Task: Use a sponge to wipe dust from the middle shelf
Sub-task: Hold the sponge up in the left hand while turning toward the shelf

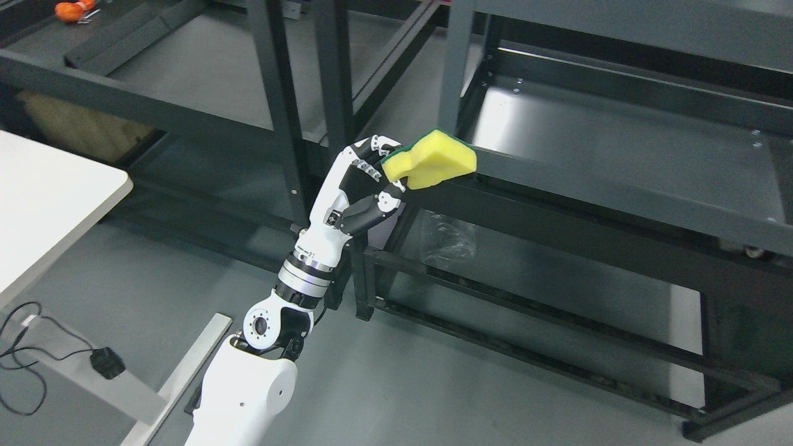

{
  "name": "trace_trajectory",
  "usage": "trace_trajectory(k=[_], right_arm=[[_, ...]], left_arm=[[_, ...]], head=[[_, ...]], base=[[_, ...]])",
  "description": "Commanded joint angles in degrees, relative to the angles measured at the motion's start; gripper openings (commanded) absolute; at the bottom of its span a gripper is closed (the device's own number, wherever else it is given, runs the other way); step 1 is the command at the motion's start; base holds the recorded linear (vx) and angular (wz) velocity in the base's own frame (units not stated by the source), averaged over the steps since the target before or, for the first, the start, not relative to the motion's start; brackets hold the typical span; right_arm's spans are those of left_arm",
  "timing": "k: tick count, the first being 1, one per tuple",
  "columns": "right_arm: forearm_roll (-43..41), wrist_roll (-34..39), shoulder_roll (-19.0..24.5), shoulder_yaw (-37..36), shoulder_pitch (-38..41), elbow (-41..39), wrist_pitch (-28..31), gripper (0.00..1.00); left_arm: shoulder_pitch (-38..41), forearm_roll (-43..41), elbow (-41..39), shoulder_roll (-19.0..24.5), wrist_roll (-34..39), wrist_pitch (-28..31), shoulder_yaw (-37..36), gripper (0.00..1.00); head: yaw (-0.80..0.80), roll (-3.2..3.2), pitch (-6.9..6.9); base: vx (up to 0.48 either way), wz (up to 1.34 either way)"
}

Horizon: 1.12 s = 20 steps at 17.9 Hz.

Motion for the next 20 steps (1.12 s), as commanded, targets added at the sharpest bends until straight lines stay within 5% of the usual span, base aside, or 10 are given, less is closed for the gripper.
trace_trajectory(k=[1,13,20], right_arm=[[0.0,-0.05,-1.0,0.05,0.01,-1.0,0.01,1.0],[0.0,-0.05,-1.0,-0.03,0.01,-1.0,0.01,1.0],[0.0,-0.05,-1.0,-0.03,0.01,-1.0,0.01,1.0]], left_arm=[[-0.63,-0.05,-0.3,1.0,-0.03,-0.27,-2.75,0.01],[-6.52,-7.42,0.41,1.0,0.05,-0.09,-2.49,0.01],[-16.44,-23.14,1.98,1.0,0.14,-0.09,-2.4,0.01]], head=[[0.0,0.0,0.0],[0.0,0.0,-0.02],[0.0,0.0,-0.02]], base=[[-0.073,-0.58],[-0.058,-0.51],[-0.005,-0.06]])
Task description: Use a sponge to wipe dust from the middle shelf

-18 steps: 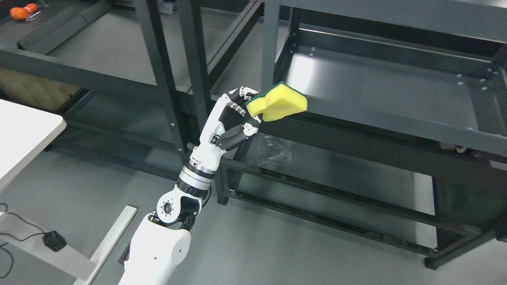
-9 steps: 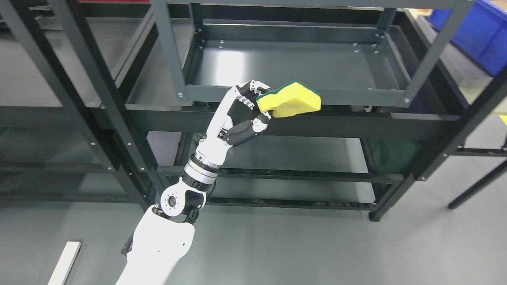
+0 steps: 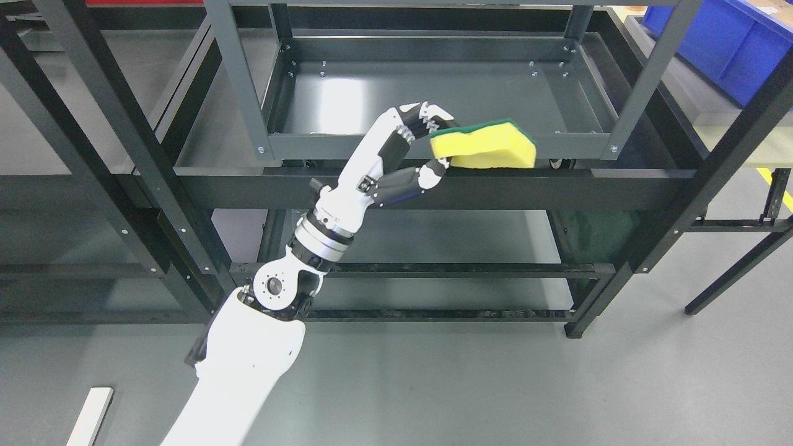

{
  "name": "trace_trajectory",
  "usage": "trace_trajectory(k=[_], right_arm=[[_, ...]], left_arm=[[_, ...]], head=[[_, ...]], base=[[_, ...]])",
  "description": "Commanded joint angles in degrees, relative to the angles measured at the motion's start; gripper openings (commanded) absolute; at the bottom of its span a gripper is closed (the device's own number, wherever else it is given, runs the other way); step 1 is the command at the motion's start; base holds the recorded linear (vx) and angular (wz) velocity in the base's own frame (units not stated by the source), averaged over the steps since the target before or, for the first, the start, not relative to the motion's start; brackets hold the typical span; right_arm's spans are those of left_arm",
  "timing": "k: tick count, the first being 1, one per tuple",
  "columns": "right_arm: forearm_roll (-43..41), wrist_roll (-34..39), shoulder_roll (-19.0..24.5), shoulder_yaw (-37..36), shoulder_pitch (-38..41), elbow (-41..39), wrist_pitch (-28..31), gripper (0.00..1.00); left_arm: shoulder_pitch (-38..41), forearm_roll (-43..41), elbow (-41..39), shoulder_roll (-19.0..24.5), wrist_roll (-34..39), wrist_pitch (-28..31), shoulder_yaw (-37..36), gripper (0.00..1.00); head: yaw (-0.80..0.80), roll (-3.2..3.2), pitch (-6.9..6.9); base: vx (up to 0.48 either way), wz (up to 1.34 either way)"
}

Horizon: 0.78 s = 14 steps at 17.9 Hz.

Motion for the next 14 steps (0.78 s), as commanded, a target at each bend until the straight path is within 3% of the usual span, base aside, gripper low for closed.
trace_trajectory(k=[1,14], right_arm=[[0.0,-0.05,-1.0,-0.03,0.01,-1.0,0.01,1.0],[0.0,-0.05,-1.0,-0.03,0.01,-1.0,0.01,1.0]], left_arm=[[-7.95,-10.94,2.22,1.0,0.03,0.18,-0.09,0.01],[-25.0,-27.28,6.36,1.0,1.08,5.36,0.53,0.01]], head=[[0.0,0.0,0.0],[0.0,0.0,0.0]], base=[[0.018,0.06],[0.012,0.02]])
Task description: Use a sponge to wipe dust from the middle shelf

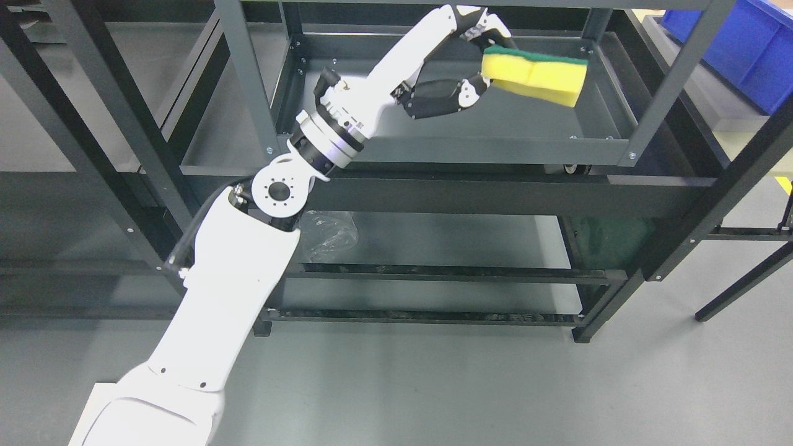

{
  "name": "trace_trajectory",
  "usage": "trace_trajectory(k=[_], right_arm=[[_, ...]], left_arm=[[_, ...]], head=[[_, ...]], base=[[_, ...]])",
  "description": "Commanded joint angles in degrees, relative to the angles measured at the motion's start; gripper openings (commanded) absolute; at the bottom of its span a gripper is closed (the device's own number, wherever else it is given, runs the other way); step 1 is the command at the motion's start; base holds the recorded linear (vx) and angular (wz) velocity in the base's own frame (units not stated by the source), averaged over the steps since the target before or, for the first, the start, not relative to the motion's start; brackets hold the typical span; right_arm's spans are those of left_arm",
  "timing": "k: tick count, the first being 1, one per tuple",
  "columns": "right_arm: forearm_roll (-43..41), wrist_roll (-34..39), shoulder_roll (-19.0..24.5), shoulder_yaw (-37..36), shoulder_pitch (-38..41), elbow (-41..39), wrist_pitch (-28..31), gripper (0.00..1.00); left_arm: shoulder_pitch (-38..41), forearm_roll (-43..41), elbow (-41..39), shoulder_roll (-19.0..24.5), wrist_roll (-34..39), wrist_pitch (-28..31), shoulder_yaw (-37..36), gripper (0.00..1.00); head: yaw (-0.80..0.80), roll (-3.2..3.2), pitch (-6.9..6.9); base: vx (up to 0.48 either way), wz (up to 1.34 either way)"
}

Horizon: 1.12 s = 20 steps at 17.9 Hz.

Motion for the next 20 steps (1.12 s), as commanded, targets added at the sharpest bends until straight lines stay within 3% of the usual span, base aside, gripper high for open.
trace_trajectory(k=[1,6,13,20], right_arm=[[0.0,-0.05,-1.0,0.06,0.01,-1.0,0.01,1.0],[0.0,-0.05,-1.0,-0.03,0.01,-1.0,0.01,1.0],[0.0,-0.05,-1.0,-0.03,0.01,-1.0,0.01,1.0],[0.0,-0.05,-1.0,-0.03,0.01,-1.0,0.01,1.0]], left_arm=[[-9.5,-9.32,2.8,1.0,0.11,0.63,-0.41,0.01],[-17.15,-16.17,8.15,1.0,3.53,0.28,-7.18,0.0],[-19.71,-30.76,11.24,1.0,4.59,-1.65,-7.36,0.0],[-19.1,-33.15,13.26,1.0,4.42,-3.15,-0.16,0.0]], head=[[0.0,0.0,0.0],[0.0,0.0,0.0],[0.0,0.0,0.0],[0.0,0.0,0.0]], base=[[0.017,0.06],[0.015,0.0],[0.002,-0.01],[-0.009,0.0]])
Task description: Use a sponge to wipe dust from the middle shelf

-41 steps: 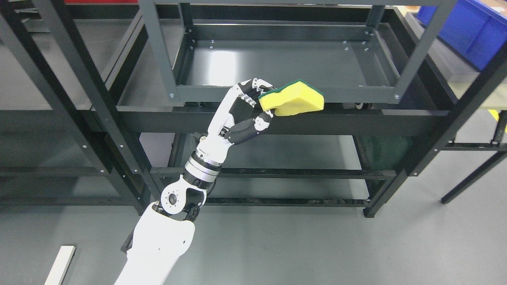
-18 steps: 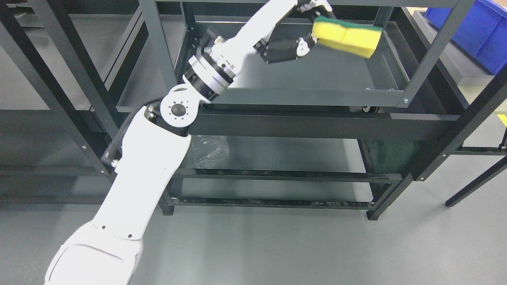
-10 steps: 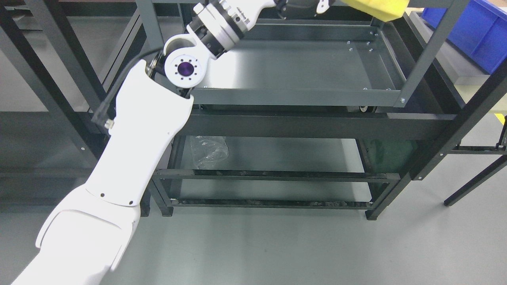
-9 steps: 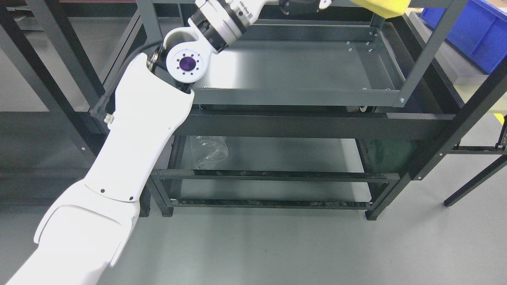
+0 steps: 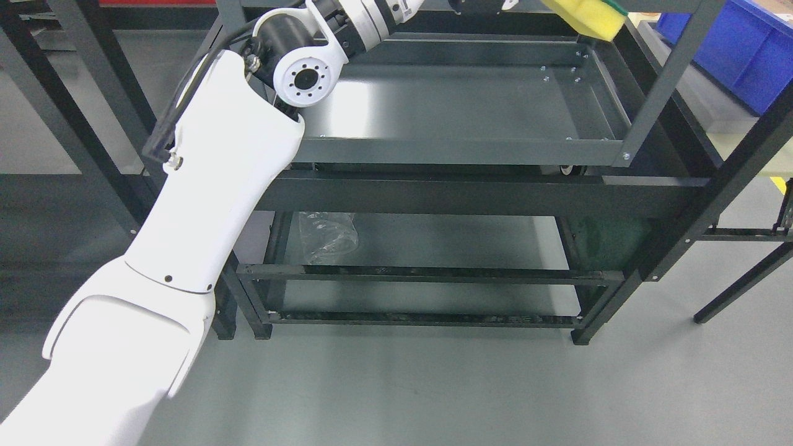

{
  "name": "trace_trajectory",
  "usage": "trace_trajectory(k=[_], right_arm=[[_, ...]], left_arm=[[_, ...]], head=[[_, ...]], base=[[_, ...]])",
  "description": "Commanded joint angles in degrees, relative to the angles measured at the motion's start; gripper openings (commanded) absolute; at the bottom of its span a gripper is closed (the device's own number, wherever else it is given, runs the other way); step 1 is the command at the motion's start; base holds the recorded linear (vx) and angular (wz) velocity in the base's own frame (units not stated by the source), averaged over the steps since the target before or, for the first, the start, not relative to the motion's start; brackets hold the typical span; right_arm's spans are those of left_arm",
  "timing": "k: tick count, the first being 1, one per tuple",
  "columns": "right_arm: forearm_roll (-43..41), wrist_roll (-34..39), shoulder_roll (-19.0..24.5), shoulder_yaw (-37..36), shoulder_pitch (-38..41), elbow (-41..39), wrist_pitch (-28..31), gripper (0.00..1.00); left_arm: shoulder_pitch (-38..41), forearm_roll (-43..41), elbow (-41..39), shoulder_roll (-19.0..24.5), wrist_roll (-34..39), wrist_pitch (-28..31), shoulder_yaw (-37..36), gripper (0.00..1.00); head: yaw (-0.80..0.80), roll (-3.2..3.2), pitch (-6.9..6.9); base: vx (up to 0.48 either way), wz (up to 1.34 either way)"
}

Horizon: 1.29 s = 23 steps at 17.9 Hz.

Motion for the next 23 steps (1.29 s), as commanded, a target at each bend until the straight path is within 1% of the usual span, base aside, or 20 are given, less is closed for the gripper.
trace_trajectory(k=[1,5,6,13,15,20,23], right_arm=[[0.0,-0.05,-1.0,-0.03,-0.01,-1.0,0.01,1.0],[0.0,-0.05,-1.0,0.06,-0.01,-1.0,0.01,1.0],[0.0,-0.05,-1.0,-0.03,-0.01,-1.0,0.01,1.0],[0.0,-0.05,-1.0,0.06,-0.01,-1.0,0.01,1.0],[0.0,-0.05,-1.0,-0.03,-0.01,-1.0,0.01,1.0],[0.0,-0.05,-1.0,0.06,-0.01,-1.0,0.01,1.0],[0.0,-0.05,-1.0,0.06,-0.01,-1.0,0.01,1.0]], left_arm=[[0.13,-3.34,3.97,1.0,-0.16,-0.36,4.91,0.0],[4.87,-3.25,2.92,1.0,-0.33,-3.08,8.07,0.0],[5.58,-3.25,2.39,1.75,-0.42,-3.87,9.22,0.0],[9.88,-2.64,-0.15,10.63,-1.82,-9.67,20.9,0.0],[12.86,-2.55,-3.74,11.78,-4.1,-11.6,24.5,0.0],[17.27,-2.38,-10.52,11.78,-11.83,-15.73,34.87,0.0],[17.45,-2.11,-11.06,12.22,-16.06,-16.8,41.81,0.0]], head=[[0.0,0.0,0.0],[0.0,0.0,0.0],[0.0,0.0,0.0],[0.0,0.0,0.0],[0.0,0.0,0.0],[0.0,0.0,0.0],[0.0,0.0,0.0]], base=[[0.002,-0.01],[0.0,0.0],[0.0,0.0],[0.0,0.0],[0.0,0.0],[0.0,0.0],[0.004,0.0]])
